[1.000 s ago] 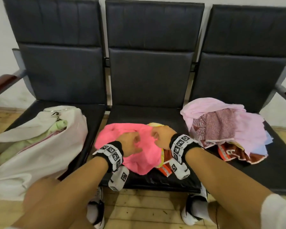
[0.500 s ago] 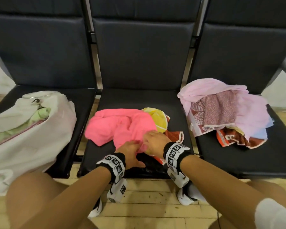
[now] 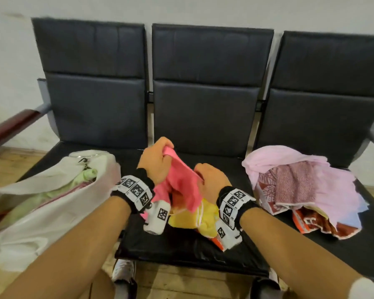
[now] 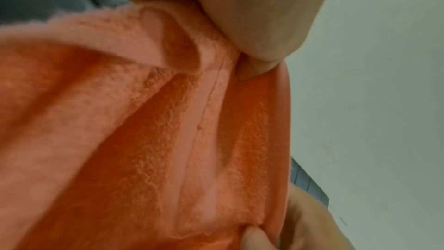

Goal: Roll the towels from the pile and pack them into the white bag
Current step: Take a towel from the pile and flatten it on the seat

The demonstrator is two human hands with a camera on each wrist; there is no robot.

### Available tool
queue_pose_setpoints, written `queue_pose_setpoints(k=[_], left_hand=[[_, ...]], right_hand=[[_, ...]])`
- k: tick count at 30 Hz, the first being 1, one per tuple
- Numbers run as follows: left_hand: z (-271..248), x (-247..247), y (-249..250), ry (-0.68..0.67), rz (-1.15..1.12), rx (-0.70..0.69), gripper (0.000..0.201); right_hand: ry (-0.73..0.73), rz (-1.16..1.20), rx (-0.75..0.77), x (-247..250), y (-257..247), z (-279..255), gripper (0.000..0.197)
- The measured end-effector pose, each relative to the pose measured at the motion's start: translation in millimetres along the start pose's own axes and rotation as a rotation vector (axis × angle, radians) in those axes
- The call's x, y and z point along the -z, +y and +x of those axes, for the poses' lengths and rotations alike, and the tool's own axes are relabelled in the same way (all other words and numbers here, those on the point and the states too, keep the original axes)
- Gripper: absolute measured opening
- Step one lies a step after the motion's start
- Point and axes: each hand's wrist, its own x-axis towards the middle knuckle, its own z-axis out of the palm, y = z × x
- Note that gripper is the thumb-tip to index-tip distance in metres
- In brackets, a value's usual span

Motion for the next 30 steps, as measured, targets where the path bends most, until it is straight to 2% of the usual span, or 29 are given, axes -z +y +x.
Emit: queue_pose_setpoints(k=[3, 7, 10, 13, 15, 17, 18, 20, 23, 25, 27, 28, 30], left_hand=[[10, 39, 16, 0.071, -0.001, -0.032, 0.024], [22, 80, 37, 0.251, -0.071, -0.073, 0.016], [29, 108, 45, 0.363, -0.041, -0.084, 0.016], [30, 131, 38, 0.359, 0.061, 0.007, 0.023], [30, 141, 30, 0.329, 0.123, 0.075, 0.026], [33, 146, 21, 0.302, 0.168, 0.102, 0.017], [34, 148, 18, 0.292, 0.183, 0.086, 0.010], [40, 151, 16, 0.298, 0.189, -0.013, 0.019], [50, 155, 27, 0.419, 0.129, -0.137, 0.029], [56, 158, 37, 0.498, 0.086, -0.154, 0.028], [58, 156, 40, 0.503, 0.107, -0.129, 0.024], [59, 153, 38, 0.474, 0.134, -0.101, 0.022], [57, 140, 32, 0.373, 0.176, -0.030, 0.022]], right_hand=[[0.141, 0.022, -0.071, 17, -12, 11, 0.016], [0.172, 0.118, -0.197, 36, -24, 21, 0.021], [0.202, 0.217, -0.187, 53, -30, 27, 0.016], [0.294, 0.293, -0.147, 82, -37, 35, 0.015], [0.400, 0.354, -0.104, 104, -39, 37, 0.020], [0.549, 0.404, -0.055, 128, -40, 37, 0.031], [0.628, 0.445, -0.033, 141, -42, 36, 0.038], [0.780, 0.501, 0.010, 165, -45, 37, 0.048], [0.992, 0.451, 0.067, 204, -50, 33, 0.046], [1.100, 0.474, 0.061, 225, -51, 29, 0.042], [1.132, 0.487, 0.026, 233, -44, 25, 0.032], [1.101, 0.451, -0.008, 230, -37, 22, 0.024], [0.945, 0.301, -0.072, 215, -17, 19, 0.012]])
